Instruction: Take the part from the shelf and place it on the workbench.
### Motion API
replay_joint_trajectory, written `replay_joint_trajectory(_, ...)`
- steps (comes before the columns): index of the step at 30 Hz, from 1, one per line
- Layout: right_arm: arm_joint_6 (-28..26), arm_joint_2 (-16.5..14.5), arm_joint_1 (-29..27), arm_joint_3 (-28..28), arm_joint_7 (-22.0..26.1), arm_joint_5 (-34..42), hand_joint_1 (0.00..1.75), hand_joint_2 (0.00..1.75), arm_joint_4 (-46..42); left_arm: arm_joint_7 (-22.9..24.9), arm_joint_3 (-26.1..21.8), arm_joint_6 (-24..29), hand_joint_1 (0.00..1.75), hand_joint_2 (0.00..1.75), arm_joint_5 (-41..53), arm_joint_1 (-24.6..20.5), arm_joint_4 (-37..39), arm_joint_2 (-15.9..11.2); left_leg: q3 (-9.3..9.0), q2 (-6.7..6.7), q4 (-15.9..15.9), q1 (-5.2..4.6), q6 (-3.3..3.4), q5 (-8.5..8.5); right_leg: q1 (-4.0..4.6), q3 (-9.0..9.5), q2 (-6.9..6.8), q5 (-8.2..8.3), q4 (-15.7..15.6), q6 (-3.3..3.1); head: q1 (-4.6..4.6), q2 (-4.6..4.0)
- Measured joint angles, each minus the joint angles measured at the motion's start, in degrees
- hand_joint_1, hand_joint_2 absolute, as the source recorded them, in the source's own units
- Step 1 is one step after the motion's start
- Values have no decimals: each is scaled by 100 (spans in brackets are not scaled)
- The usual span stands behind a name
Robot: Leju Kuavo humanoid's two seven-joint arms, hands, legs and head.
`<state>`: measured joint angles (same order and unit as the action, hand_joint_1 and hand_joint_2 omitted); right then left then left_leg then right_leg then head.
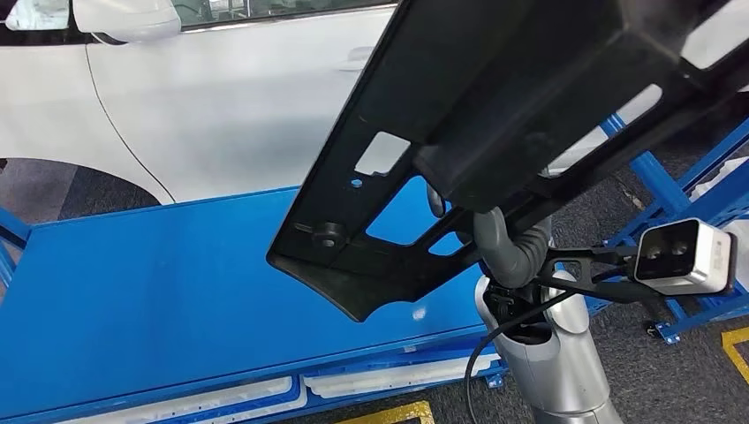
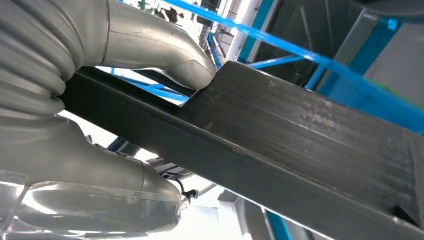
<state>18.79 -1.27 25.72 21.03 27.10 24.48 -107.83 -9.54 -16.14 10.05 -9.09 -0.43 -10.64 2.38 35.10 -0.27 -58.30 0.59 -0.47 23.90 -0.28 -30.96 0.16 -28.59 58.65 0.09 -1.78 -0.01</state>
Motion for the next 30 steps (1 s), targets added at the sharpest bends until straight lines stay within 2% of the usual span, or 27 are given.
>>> replay_joint_trajectory(2,9,70,-10,-12,-1,-6,175,175,-79,13,-8,8,0,0,-1,5,0,5,21,-3,-7,2,-75,-29,-2,-38,6,52,-18,-72,7,0)
replay_joint_trajectory(3,12,94,-13,-17,-1,-8,175,175,-104,18,-15,11,0,0,-2,8,0,8,47,-1,-44,7,-111,24,-10,-62,2,83,-35,-113,7,0)
replay_joint_trajectory(4,18,113,-15,-20,-2,-9,175,175,-123,22,-25,13,0,0,-3,12,0,13,94,0,-168,12,-144,162,-19,-92,-4,126,-53,-152,8,0)
replay_joint_trajectory(5,27,127,-17,-20,-2,-10,175,175,-140,27,-37,17,0,0,-4,14,0,16,176,3,-408,19,-171,384,-27,-133,-10,172,-64,-183,4,0)
replay_joint_trajectory(7,54,158,-24,-20,-2,-15,175,175,-161,38,-66,36,0,0,-7,12,0,22,404,4,-1145,24,-211,891,-12,-246,-13,256,-60,-212,-2,0)
replay_joint_trajectory(8,65,176,-33,-20,-2,-19,175,175,-168,43,-79,52,0,0,-8,10,0,22,473,4,-1461,25,-219,1039,0,-308,-13,299,-55,-218,-2,0)
replay_joint_trajectory(9,75,194,-42,-20,-2,-22,175,175,-171,46,-89,67,0,0,-9,10,0,22,451,4,-1602,22,-213,1066,12,-367,-13,341,-49,-220,-3,0)
replay_joint_trajectory(10,82,211,-50,-20,-2,-23,175,175,-176,49,-96,80,0,0,-10,10,0,22,318,4,-1519,16,-193,981,26,-420,-13,380,-43,-221,-2,0)
replay_joint_trajectory(11,90,226,-57,-20,-12,-20,175,175,-188,51,-99,88,0,0,-9,9,0,22,73,3,-1211,4,-156,828,41,-463,-12,416,-39,-220,-2,0)
replay_joint_trajectory(12,115,244,-59,-20,-32,1,175,175,-207,51,-101,87,0,0,-3,6,0,19,-231,2,-769,-16,-99,702,50,-494,-12,449,-36,-218,-1,1)
replay_joint_trajectory(13,159,264,-61,-20,-61,35,175,175,-230,49,-102,82,0,0,10,0,0,13,-505,6,-341,-36,-49,630,59,-518,-13,485,-36,-205,3,0)
replay_joint_trajectory(14,222,290,-63,-20,-99,83,175,175,-252,43,-102,74,0,0,26,-5,0,8,-696,10,-25,-62,-10,592,57,-529,-18,519,-43,-183,3,1)
replay_joint_trajectory(15,299,319,-65,-19,-130,137,175,175,-268,36,-102,63,0,0,40,-9,0,2,-785,13,152,-88,21,593,43,-536,-25,555,-51,-152,4,1)
replay_joint_trajectory(17,456,385,-74,-16,-162,227,175,175,-302,25,-102,32,0,0,61,-8,0,-4,-776,18,255,-107,64,510,28,-541,-36,632,-87,-80,1,1)
replay_joint_trajectory(18,533,425,-83,-16,-156,256,175,175,-324,22,-102,14,0,0,71,-8,0,-6,-767,32,316,-96,96,443,26,-561,-32,615,-78,-49,3,0)
replay_joint_trajectory(19,606,468,-97,-17,-140,273,175,175,-352,18,-102,-3,0,0,85,-10,0,-9,-748,48,374,-77,130,361,27,-602,-26,512,-6,-24,11,-1)
replay_joint_trajectory(20,668,512,-118,-17,-121,277,175,175,-379,14,-102,-13,0,0,98,-12,0,-9,-714,64,426,-56,154,278,24,-678,-20,313,177,2,21,-1)
replay_joint_trajectory(22,750,590,-190,-18,-90,267,175,175,-421,8,-102,-20,0,0,115,-8,0,-9,-582,82,425,-54,173,162,-13,-895,-13,-227,873,61,39,0)
replay_joint_trajectory(23,779,623,-232,-18,-82,261,175,175,-435,8,-102,-22,0,0,120,-4,0,-9,-499,86,401,-51,165,119,-35,-978,-14,-400,1229,94,41,0)
replay_joint_trajectory(24,816,650,-275,-18,-68,253,175,175,-445,8,-102,-23,0,0,126,0,0,-8,-413,89,365,-45,154,82,-58,-991,-15,-445,1454,126,42,0)
replay_joint_trajectory(25,867,669,-315,-18,-45,241,175,175,-456,8,-101,-24,0,0,131,0,0,-8,-327,92,319,-34,138,52,-81,-902,-17,-369,1465,155,43,0)
replay_joint_trajectory(26,933,682,-358,-18,-10,216,175,175,-477,8,-101,-21,0,0,136,-1,0,-8,-239,92,260,-20,119,30,-107,-704,-19,-229,1260,182,43,0)
replay_joint_trajectory(27,1009,688,-401,-17,36,177,175,175,-507,9,-101,-15,0,0,139,-2,0,-9,-156,91,186,-8,95,16,-136,-427,-22,-121,889,210,46,0)
replay_joint_trajectory(28,1081,691,-442,-15,79,127,175,175,-541,10,-101,-6,0,0,140,-2,0,-12,-76,86,107,-5,65,8,-142,-166,-16,-77,509,211,51,0)
replay_joint_trajectory(29,1147,692,-483,-11,119,80,175,175,-577,11,-102,2,0,0,140,-1,0,-15,-18,80,41,-7,33,-1,-141,12,-7,-72,234,188,54,1)
replay_joint_trajectory(30,1195,693,-514,-7,151,49,175,175,-610,10,-102,6,0,0,140,-1,0,-18,24,74,-8,-18,-4,-16,-134,94,6,-107,84,145,58,1)
